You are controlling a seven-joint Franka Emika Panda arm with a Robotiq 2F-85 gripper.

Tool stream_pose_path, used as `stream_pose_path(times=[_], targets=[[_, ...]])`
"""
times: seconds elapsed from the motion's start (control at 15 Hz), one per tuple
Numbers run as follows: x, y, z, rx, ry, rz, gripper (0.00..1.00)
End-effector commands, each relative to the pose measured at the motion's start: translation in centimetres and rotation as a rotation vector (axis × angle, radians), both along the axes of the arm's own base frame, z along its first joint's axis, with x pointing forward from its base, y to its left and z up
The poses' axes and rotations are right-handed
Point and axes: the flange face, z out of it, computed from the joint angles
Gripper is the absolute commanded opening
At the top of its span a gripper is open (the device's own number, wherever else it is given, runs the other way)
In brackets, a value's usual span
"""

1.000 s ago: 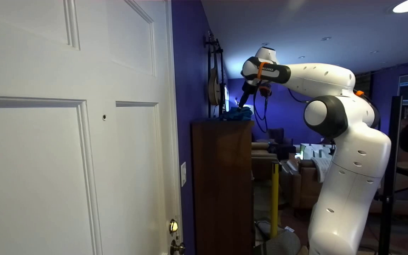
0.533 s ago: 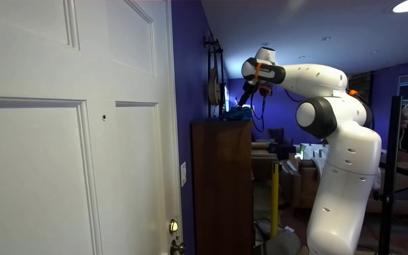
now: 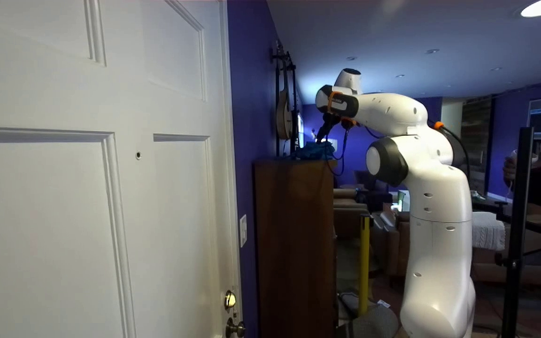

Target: Pick up the blue item and hand it on the middle of the door

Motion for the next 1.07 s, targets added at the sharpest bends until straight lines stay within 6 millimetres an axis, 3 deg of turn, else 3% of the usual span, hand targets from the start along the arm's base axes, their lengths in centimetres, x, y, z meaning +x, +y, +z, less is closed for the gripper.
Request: stream_pose_path(times=[0.0,0.47,1.0], targets=[[1.4,-2.5,0.0,-0.033,0.009,0.052,1.0],[2.5,-5.9,-2.1,-0.009,0.098,0.176,1.0],[3.7,-9.5,-5.2,0.05,0.075,0.103,1.0]])
